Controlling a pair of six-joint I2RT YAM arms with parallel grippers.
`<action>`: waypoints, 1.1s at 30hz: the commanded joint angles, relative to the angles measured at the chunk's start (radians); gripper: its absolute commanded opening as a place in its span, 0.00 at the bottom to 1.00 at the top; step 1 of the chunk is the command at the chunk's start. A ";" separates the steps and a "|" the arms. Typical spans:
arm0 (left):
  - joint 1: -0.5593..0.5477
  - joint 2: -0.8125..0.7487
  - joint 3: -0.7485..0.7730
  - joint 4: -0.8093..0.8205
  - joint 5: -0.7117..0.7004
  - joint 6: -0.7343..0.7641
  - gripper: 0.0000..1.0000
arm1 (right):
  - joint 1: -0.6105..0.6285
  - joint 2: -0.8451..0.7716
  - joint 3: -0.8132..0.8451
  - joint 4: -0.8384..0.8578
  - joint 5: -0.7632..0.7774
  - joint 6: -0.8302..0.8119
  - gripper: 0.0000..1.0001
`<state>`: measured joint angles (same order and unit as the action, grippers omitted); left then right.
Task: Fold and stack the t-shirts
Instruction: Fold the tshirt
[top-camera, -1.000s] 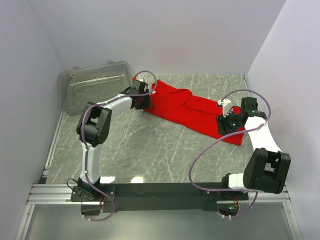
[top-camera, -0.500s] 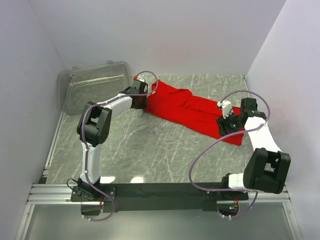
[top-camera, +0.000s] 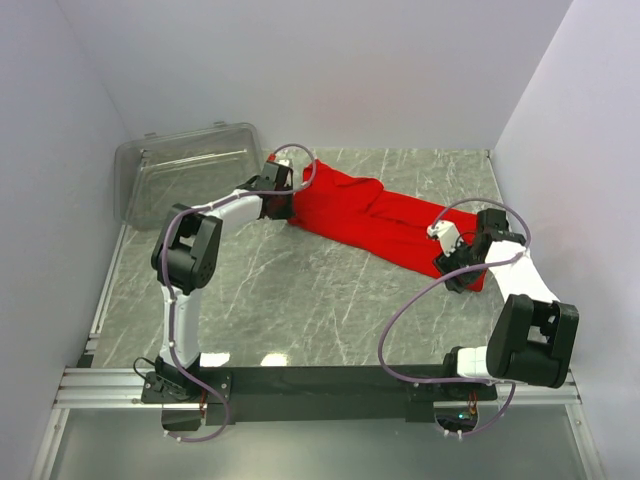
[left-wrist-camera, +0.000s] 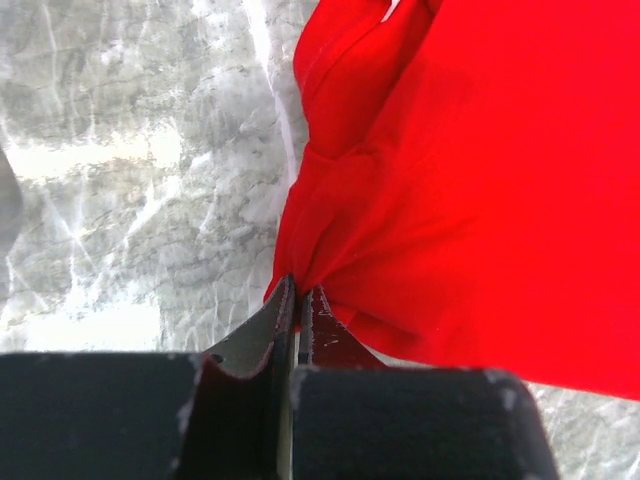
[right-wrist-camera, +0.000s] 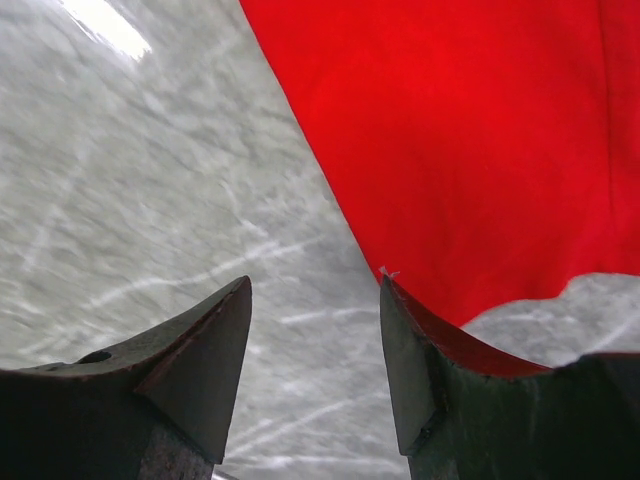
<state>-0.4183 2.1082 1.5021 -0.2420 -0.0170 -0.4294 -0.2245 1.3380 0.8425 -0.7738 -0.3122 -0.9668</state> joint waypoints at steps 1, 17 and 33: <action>0.012 -0.097 -0.020 0.041 0.026 0.012 0.01 | -0.009 -0.022 -0.029 0.005 0.074 -0.095 0.61; 0.041 -0.139 -0.063 0.056 0.095 0.006 0.01 | 0.002 0.158 -0.020 0.149 0.183 -0.113 0.60; 0.061 -0.180 -0.154 0.090 0.130 0.006 0.01 | 0.001 0.164 -0.063 0.186 0.196 -0.145 0.00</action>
<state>-0.3641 1.9915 1.3560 -0.1825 0.0959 -0.4313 -0.2230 1.5131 0.7979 -0.6147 -0.1207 -1.0916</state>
